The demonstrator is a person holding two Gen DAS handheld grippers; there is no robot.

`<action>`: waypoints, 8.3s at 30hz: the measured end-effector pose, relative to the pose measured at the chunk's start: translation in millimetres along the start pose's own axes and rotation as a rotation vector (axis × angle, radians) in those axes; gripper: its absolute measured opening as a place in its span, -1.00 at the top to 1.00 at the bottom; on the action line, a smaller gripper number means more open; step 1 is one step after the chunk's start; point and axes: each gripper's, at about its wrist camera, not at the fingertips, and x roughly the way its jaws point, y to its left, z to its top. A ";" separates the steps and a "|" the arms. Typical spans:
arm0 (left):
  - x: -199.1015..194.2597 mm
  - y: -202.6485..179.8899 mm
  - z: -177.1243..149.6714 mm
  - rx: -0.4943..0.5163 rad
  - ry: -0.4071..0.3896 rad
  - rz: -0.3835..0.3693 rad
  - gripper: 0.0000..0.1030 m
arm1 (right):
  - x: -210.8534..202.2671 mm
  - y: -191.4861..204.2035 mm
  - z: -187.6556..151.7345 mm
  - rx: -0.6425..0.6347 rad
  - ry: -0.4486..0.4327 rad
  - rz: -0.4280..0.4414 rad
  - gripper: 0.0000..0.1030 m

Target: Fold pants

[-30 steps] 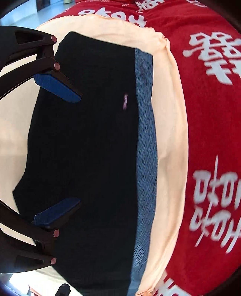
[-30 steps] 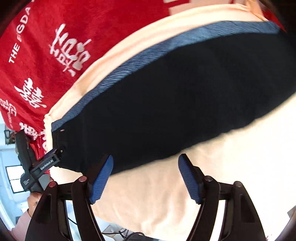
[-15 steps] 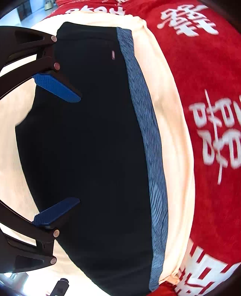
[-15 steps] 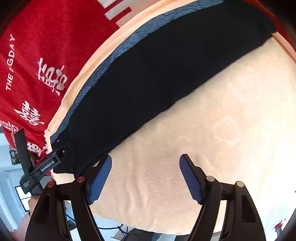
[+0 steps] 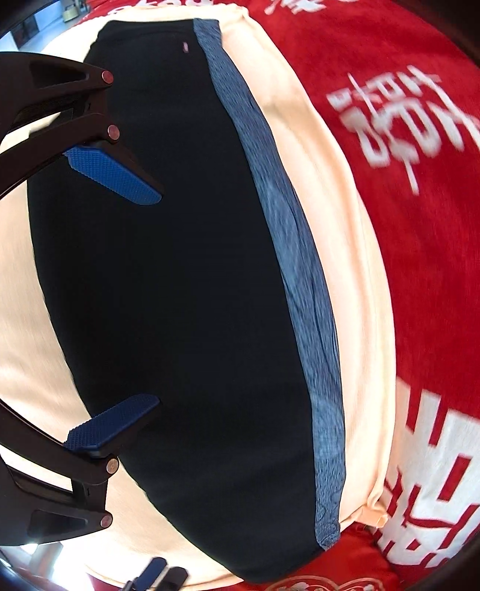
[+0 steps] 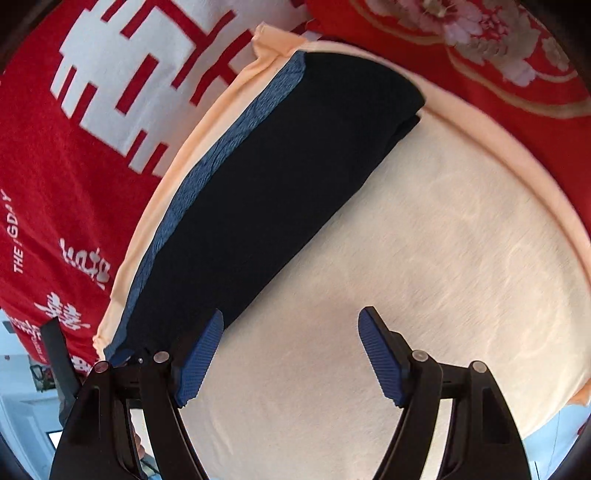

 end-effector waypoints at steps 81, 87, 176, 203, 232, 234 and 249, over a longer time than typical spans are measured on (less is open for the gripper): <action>-7.5 0.1 -80.7 0.068 -0.003 -0.068 -1.00 | 15.7 21.1 -56.4 -0.160 0.119 -0.018 -0.50; -5.6 -8.5 -78.8 0.024 0.024 -0.047 -1.00 | 11.8 8.2 -54.0 -0.119 0.146 0.073 -0.51; 14.6 -109.7 31.6 0.003 -0.037 -0.099 -1.00 | 27.0 -71.3 55.6 0.122 -0.152 0.385 -0.12; 11.4 -123.9 8.2 0.061 -0.209 -0.300 -0.26 | -30.8 86.8 36.0 -0.376 -0.217 0.240 0.75; 19.9 196.7 -87.6 -0.222 -0.132 -0.226 -0.77 | 99.8 259.0 -199.5 -0.861 -0.019 -0.065 -0.43; 14.7 185.1 -86.0 -0.194 -0.151 -0.250 -0.77 | 93.7 237.8 -170.3 -0.593 0.051 0.108 -0.43; 44.9 177.7 -92.0 -0.172 -0.092 -0.228 -0.93 | 161.1 155.8 -125.4 0.186 0.258 0.510 0.90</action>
